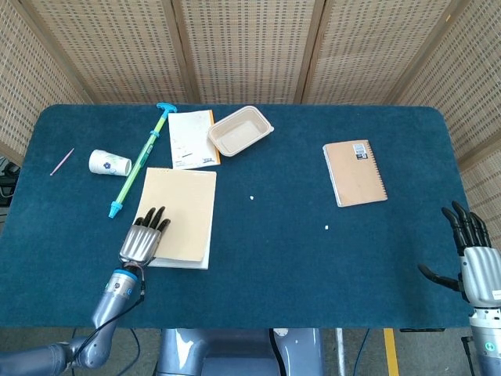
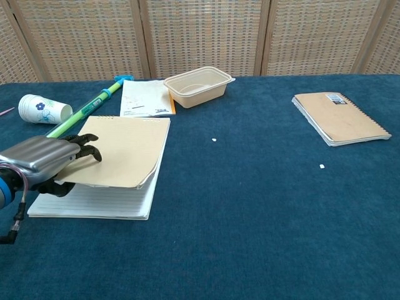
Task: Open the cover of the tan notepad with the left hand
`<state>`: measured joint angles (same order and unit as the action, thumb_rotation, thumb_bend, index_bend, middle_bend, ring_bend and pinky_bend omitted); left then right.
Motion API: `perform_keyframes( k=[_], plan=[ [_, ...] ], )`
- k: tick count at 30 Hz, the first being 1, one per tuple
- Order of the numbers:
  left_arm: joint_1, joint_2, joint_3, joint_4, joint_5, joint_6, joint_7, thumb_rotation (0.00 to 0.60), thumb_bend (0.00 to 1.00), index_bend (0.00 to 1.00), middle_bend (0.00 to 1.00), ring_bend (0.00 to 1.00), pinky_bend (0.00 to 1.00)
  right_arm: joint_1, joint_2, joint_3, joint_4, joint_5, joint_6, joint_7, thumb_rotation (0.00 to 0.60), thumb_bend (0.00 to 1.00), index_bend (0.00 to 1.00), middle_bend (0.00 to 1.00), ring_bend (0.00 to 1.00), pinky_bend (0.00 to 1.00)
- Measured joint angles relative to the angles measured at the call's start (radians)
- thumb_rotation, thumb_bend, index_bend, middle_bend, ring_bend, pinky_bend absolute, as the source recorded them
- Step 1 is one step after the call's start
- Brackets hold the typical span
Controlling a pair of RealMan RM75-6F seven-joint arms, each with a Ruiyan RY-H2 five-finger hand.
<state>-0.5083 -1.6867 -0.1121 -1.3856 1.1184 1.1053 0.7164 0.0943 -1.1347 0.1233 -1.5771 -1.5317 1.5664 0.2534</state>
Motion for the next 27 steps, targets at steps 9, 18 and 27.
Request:
perform_keyframes(
  k=[9, 18, 27],
  plan=[
    [-0.006, -0.068, -0.019, 0.141, 0.118, 0.099, -0.149, 0.6, 0.8, 0.8, 0.48, 0.5, 0.64, 0.0, 0.002, 0.003, 0.002, 0.005, 0.0, 0.007, 0.6, 0.15, 0.03, 0.0, 0.0, 0.0],
    [0.031, 0.019, 0.028, -0.001, 0.21, 0.172, -0.178, 0.6, 0.8, 0.82, 0.5, 0.52, 0.66, -0.002, 0.003, 0.003, 0.001, 0.005, 0.003, 0.009, 0.6, 0.15, 0.03, 0.0, 0.0, 0.0],
    [0.124, 0.165, 0.177, -0.159, 0.418, 0.3, -0.245, 0.6, 0.8, 0.83, 0.51, 0.53, 0.66, -0.001, 0.002, 0.003, 0.001, 0.003, 0.003, 0.002, 0.6, 0.15, 0.03, 0.0, 0.0, 0.0]
  ],
)
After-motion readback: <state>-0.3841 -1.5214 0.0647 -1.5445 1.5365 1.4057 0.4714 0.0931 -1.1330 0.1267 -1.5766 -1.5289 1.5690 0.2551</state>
